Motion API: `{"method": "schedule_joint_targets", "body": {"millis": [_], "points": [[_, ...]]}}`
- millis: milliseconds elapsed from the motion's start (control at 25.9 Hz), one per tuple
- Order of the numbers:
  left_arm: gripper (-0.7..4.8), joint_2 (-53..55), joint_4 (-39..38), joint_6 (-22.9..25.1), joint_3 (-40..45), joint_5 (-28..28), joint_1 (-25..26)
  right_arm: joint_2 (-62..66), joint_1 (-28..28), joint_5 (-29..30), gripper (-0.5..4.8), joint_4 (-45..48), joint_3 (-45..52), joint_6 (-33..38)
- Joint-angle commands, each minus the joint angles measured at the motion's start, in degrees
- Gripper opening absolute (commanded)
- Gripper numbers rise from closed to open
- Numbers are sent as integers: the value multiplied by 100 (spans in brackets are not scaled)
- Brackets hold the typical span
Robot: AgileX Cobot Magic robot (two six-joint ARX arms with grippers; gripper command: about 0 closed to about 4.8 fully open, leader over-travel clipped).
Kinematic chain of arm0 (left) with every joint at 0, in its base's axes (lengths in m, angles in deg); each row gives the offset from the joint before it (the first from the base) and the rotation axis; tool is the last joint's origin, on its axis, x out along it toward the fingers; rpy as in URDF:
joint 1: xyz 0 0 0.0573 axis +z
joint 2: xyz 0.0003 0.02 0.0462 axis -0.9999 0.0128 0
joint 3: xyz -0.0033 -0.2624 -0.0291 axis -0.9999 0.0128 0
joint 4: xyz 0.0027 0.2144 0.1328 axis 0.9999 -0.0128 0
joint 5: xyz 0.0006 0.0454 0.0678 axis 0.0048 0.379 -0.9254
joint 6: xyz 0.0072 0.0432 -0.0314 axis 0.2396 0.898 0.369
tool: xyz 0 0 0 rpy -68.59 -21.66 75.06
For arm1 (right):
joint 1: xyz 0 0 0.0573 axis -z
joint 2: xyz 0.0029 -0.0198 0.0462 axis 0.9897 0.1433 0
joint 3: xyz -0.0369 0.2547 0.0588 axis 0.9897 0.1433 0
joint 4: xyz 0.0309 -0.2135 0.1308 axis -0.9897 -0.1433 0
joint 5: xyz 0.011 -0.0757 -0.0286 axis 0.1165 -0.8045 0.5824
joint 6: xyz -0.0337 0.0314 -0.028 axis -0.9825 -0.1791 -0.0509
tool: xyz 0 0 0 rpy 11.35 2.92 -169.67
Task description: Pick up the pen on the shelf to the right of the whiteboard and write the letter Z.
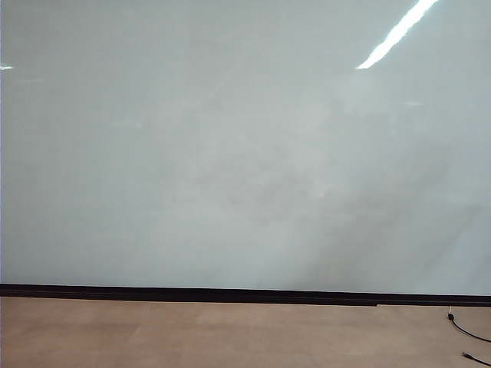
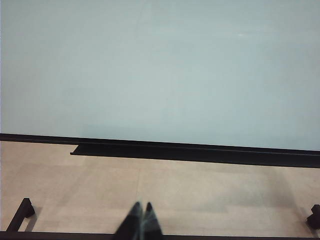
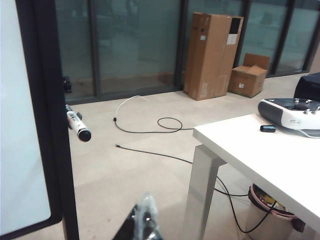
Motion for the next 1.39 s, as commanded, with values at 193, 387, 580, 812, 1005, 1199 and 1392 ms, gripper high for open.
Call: {"method": "schedule_joint_targets", "body": {"millis": [193, 387, 580, 812, 1005, 1199, 1392], "points": [[-4, 2, 31, 24, -11, 2, -2, 0, -7, 409, 314, -398, -28, 0], [-5, 2, 28, 24, -11, 2, -2, 0, -7, 584, 432, -448, -28, 2], [-4, 2, 28, 24, -11, 2, -2, 0, -7, 601, 432, -448, -28, 4], [-5, 2, 28, 24, -11, 2, -2, 0, -7, 592, 432, -426, -28, 4], [-4, 2, 28, 24, -11, 2, -2, 0, -7, 597, 431, -400, -28, 4], [-4, 2, 28, 24, -11, 2, -2, 0, -7, 728, 431, -431, -28, 13], [-5, 2, 28, 24, -11, 2, -2, 0, -9, 721, 431, -457, -28, 33]]}}
